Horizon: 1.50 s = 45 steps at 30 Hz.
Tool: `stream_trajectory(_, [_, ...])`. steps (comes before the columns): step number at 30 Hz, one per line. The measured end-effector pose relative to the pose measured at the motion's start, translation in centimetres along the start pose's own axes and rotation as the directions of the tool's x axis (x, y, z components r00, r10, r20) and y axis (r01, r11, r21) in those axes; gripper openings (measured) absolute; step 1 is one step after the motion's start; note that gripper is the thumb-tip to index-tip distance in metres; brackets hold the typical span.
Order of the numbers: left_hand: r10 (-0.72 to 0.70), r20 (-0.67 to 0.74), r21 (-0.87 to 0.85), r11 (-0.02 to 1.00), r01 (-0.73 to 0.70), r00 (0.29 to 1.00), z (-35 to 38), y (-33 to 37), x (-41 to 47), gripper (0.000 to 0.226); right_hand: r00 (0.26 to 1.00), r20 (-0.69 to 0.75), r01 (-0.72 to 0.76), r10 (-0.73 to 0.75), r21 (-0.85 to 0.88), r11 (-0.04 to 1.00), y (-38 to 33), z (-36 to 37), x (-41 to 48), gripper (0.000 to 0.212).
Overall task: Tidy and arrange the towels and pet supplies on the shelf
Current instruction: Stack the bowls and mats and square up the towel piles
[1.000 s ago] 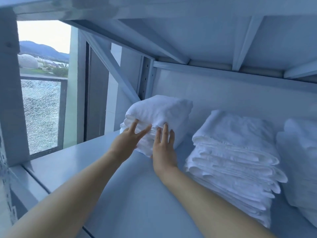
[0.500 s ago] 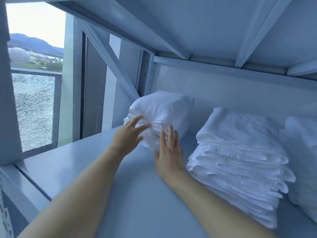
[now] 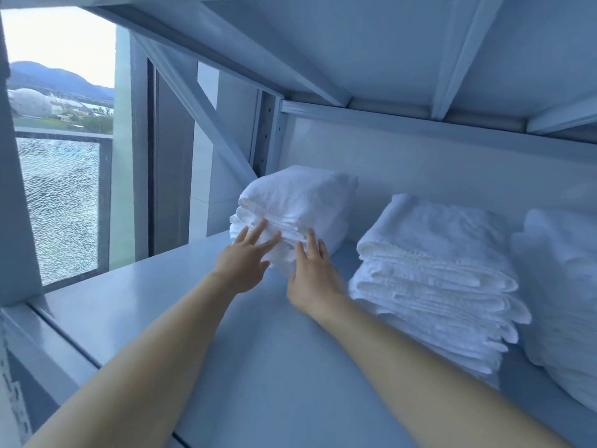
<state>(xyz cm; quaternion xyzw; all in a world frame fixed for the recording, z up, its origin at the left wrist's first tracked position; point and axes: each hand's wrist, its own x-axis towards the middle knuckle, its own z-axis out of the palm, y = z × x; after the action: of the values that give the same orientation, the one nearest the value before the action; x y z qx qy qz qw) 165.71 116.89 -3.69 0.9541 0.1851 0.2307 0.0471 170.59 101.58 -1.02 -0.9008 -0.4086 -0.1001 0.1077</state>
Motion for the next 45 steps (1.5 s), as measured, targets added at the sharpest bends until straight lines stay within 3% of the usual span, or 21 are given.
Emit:
stream_trajectory(4, [0.001,-0.002,0.001,1.000,-0.001,1.000,-1.4,0.9,-0.5,0.060,0.997,-0.022,0.081,-0.081,0.025,0.996,0.0,-2.2,-3.1,0.068])
stream_trajectory(12, [0.064,-0.135,-0.203,0.975,-0.090,0.989,-4.4,3.6,-2.7,0.052,0.963,-0.165,0.223,-0.213,0.046,0.974,1.2,-6.4,-7.3,0.067])
stream_trajectory(18, [0.220,-0.240,-0.362,0.883,-0.297,0.946,-7.0,9.1,-4.4,0.055,0.940,-0.205,0.282,-0.275,0.005,0.960,3.6,-8.7,-11.6,0.069])
stream_trajectory(21, [0.347,-0.223,-0.328,0.854,-0.405,0.911,-7.4,12.2,-4.7,0.068,0.932,-0.237,0.269,-0.275,-0.056,0.961,6.0,-9.7,-12.9,0.068])
stream_trajectory(26, [0.431,-0.207,-0.236,0.849,-0.472,0.879,-6.8,15.9,-4.8,0.070,0.950,-0.220,0.200,-0.223,-0.121,0.972,10.2,-10.2,-13.9,0.068])
stream_trajectory(29, [0.473,-0.191,-0.213,0.835,-0.507,0.860,-5.7,16.8,-4.9,0.079,0.916,-0.328,0.172,-0.232,-0.202,0.964,11.9,-9.5,-14.9,0.070])
stream_trajectory(31, [0.478,-0.176,-0.199,0.839,-0.507,0.861,-4.8,16.9,-5.3,0.091,0.894,-0.384,0.118,-0.228,-0.290,0.950,13.2,-8.8,-15.5,0.078])
stream_trajectory(36, [0.492,-0.172,-0.157,0.841,-0.517,0.853,-3.4,17.1,-5.5,0.118,0.915,-0.315,0.104,-0.251,-0.417,0.903,16.0,-8.0,-16.4,0.108])
stream_trajectory(45, [0.487,-0.175,-0.118,0.852,-0.510,0.855,-2.1,18.3,-4.7,0.129,0.916,-0.297,0.174,-0.269,-0.309,0.935,18.1,-7.2,-15.2,0.111])
